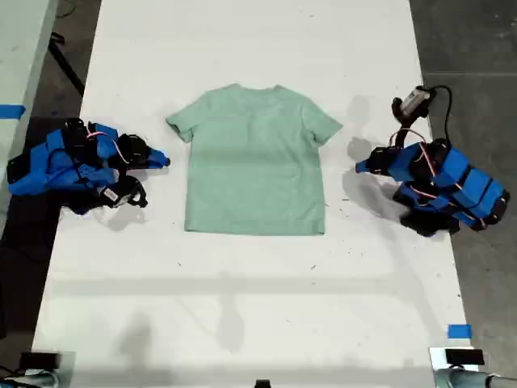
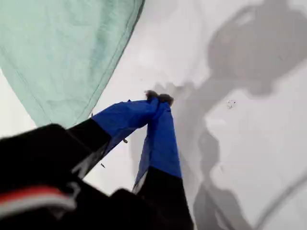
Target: Fold t-shirt
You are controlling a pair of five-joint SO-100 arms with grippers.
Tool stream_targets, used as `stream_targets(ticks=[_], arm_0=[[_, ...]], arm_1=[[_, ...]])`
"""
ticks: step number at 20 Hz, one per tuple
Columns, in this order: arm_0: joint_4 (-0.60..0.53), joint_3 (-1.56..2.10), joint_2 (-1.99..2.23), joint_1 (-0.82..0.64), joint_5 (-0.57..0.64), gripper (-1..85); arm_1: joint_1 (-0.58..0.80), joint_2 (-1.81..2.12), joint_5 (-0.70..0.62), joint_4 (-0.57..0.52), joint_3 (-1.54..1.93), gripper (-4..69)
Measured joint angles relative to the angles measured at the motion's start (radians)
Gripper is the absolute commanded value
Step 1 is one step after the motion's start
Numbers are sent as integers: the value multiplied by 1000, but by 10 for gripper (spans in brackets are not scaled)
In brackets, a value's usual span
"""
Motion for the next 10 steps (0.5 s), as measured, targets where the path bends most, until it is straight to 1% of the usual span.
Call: stream_targets(ticks=[1, 2, 3, 4, 5, 6, 9, 10], arm_0=[[0, 0, 0, 0, 0, 83], [0, 0, 0, 49, 0, 83], [0, 0, 6, 140, 0, 83], [0, 0, 6, 212, 0, 83], [0, 0, 0, 241, 0, 83], [0, 0, 6, 247, 0, 83], [0, 0, 3, 242, 0, 77], [0, 0, 3, 244, 0, 41]], arm_1=[[-3, 0, 2, 0, 0, 10], [-46, 0, 52, 0, 0, 10], [-83, 0, 173, -2, 0, 10], [-84, 6, 341, -2, 0, 10], [-75, 0, 442, -2, 0, 10], [-77, 2, 499, -2, 0, 10], [-92, 3, 535, -2, 0, 3], [-98, 2, 531, -2, 0, -6]])
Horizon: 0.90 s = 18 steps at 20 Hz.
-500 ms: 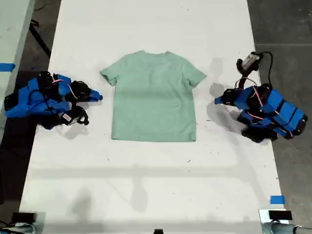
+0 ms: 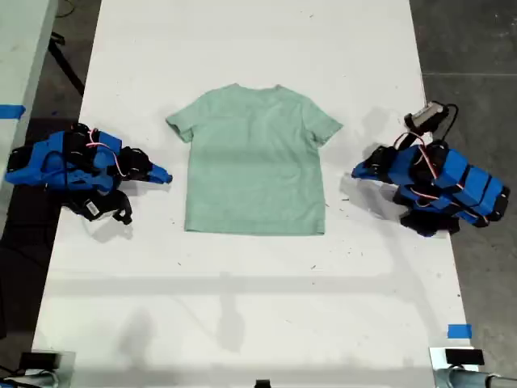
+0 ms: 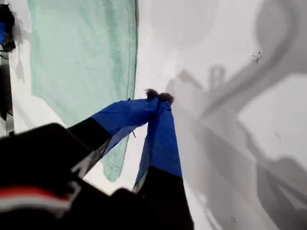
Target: Fold t-shirt
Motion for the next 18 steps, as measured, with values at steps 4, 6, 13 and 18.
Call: stream_targets(ticks=[4, 6, 13, 18], arm_0=[[-41, 0, -2, -201, -2, 11], [-40, 0, 3, -219, -5, 32], [-32, -107, -8, -224, -9, 0], [-28, -388, -399, -313, 11, 37]], arm_1=[[-32, 0, 9, 0, 0, -6], [-46, 0, 9, 0, 0, -6], [-28, -213, -71, 0, -232, -7], [140, -598, -278, 0, -558, -3]])
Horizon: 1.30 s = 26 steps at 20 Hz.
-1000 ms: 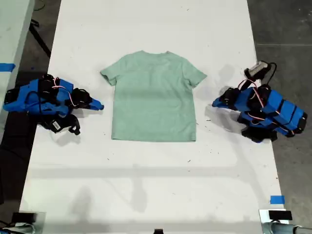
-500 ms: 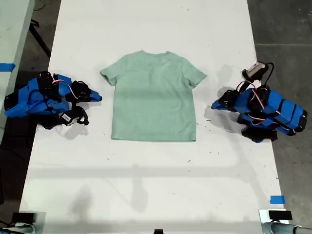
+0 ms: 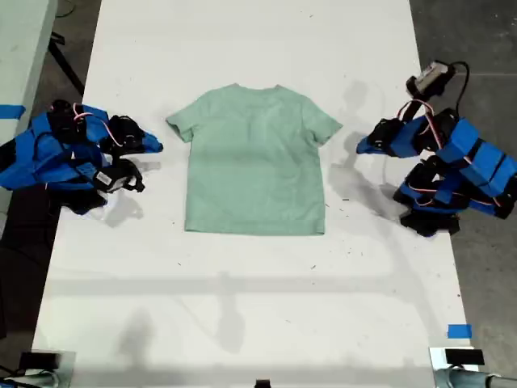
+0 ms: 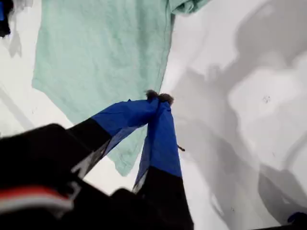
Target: Fold t-shirt
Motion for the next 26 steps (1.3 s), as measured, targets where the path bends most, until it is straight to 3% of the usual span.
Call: stream_targets(ticks=[2, 5, 10, 13, 20, 24, 25, 26], arm_0=[[31, -152, -225, -60, 37, 113], [121, -373, -509, -206, 172, 258], [196, -588, -747, -414, 405, 346], [189, -621, -868, -445, 465, 350], [129, -621, -963, -456, 489, 347], [129, -621, -963, -465, 494, 346], [129, -621, -963, -466, 494, 345], [129, -621, -963, -469, 494, 344]], arm_1=[[60, -155, -54, 0, -120, 39], [138, -423, -176, 2, -344, 227], [218, -762, -371, 78, -666, 322], [247, -894, -439, 67, -687, 329], [342, -1124, -569, -230, -535, 335], [347, -1301, -583, -328, -537, 333], [347, -1345, -586, -333, -557, 322], [347, -1385, -584, -333, -598, 212]])
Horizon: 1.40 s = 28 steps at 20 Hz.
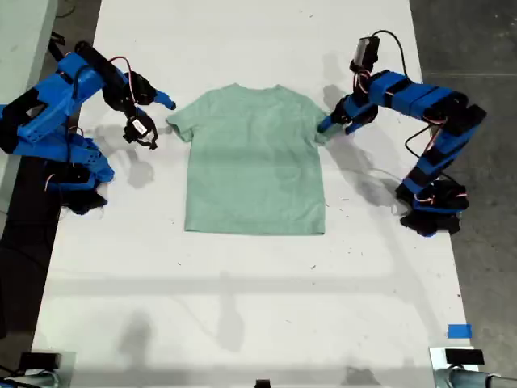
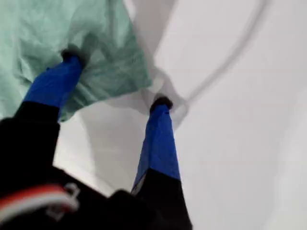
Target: Fold t-shirt
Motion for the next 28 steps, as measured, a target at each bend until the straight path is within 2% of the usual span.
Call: stream_targets(ticks=[1, 2, 4, 7, 11, 16, 21, 24, 25, 26, 28], arm_0=[[0, 0, 0, -2, 0, 341], [0, 0, 0, -2, 0, 338], [0, 0, -2, -2, 3, 336], [0, 0, -5, 0, 6, 333], [-9, 0, -9, 0, 6, 332], [-21, 0, -12, 3, 6, 330], [-29, 0, -12, 3, 6, 328], [-32, 0, -14, 8, 6, 328], [-32, 0, -20, 8, 6, 329], [-35, 0, -28, 8, 6, 329], [-35, 0, -44, 8, 6, 330]], arm_1=[[0, -29, 0, 3, -40, 28], [0, -48, 0, 6, -66, -2], [-3, -71, 25, 9, -117, -2], [-17, -63, 48, 100, -144, -2], [-132, -3, 114, 186, -253, -2], [-276, -38, 230, 189, -537, -2], [-357, -327, 313, 189, -838, -3], [-391, -482, 365, 132, -907, -8], [-396, -514, 379, 101, -913, 189], [-399, -538, 390, 89, -934, 321], [-410, -540, 387, 112, -1025, 284]])
